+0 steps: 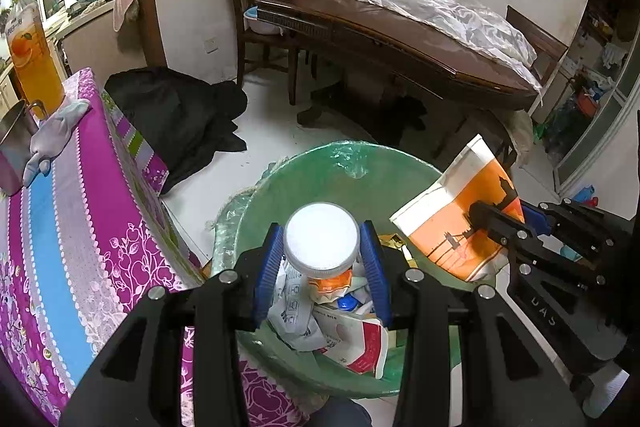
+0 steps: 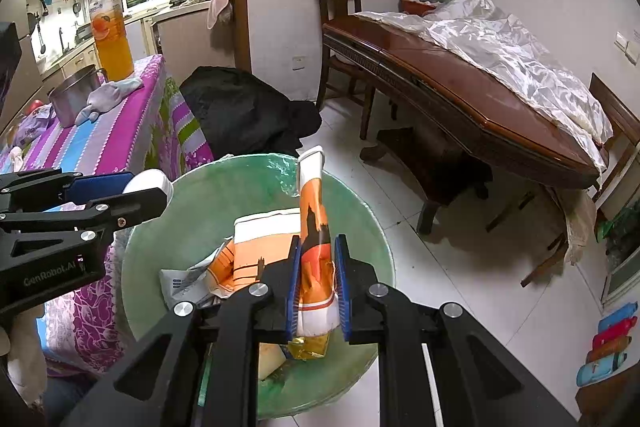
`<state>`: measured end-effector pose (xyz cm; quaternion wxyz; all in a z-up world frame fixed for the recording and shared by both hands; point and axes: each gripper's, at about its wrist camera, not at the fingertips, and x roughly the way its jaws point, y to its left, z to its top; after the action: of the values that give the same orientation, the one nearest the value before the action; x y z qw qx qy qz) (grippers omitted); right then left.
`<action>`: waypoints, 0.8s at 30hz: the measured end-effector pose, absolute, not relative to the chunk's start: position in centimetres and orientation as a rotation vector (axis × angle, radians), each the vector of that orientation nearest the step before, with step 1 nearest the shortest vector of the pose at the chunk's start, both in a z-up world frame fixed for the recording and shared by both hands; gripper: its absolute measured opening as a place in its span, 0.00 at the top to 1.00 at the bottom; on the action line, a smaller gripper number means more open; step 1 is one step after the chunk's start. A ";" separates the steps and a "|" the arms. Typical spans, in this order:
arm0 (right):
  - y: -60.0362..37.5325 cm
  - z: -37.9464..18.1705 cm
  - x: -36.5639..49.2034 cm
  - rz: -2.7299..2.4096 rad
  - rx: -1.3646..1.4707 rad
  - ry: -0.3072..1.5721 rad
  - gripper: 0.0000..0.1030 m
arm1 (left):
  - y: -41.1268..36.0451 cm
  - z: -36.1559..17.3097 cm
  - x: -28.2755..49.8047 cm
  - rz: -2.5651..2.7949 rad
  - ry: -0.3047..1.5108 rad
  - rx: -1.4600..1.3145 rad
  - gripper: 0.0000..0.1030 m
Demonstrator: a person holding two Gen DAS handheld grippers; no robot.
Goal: Collect trash
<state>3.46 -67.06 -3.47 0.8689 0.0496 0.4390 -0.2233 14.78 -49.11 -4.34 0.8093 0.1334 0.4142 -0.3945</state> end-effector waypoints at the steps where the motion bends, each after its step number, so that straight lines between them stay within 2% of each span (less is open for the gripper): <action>1: -67.2 -3.5 3.4 -0.469 0.104 0.917 0.85 | -49.2 -4.3 14.8 -0.841 0.883 0.289 0.61; 3: -67.3 -3.4 3.3 -0.474 0.106 0.913 0.84 | -49.1 -4.3 14.8 -0.839 0.879 0.287 0.49; 4: -67.3 -3.4 3.3 -0.475 0.105 0.912 0.82 | -49.1 -4.3 14.8 -0.838 0.878 0.286 0.46; 5: -67.3 -3.4 3.2 -0.479 0.105 0.910 0.71 | -49.1 -4.2 14.8 -0.836 0.875 0.287 0.41; 6: -67.4 -3.3 3.1 -0.485 0.105 0.903 0.65 | -49.2 -4.2 14.8 -0.834 0.872 0.288 0.37; 9: -67.5 -3.1 2.7 -0.503 0.107 0.887 0.55 | -49.0 -4.2 14.8 -0.823 0.862 0.288 0.28; 11: -67.5 -2.9 2.3 -0.516 0.109 0.870 0.36 | -48.9 -4.2 15.0 -0.814 0.863 0.285 0.25; 15: -67.2 -2.2 1.5 -0.529 0.107 0.834 0.29 | -48.5 -4.3 15.1 -0.800 0.860 0.287 0.22; 24: -65.6 -0.6 0.3 -0.542 0.085 0.770 0.27 | -47.6 -3.8 14.6 -0.787 0.830 0.290 0.22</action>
<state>0.29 -65.60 -0.56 0.8904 0.0409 0.3706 -0.2610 14.55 -47.57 -3.82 0.8311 0.1369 0.3911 -0.3709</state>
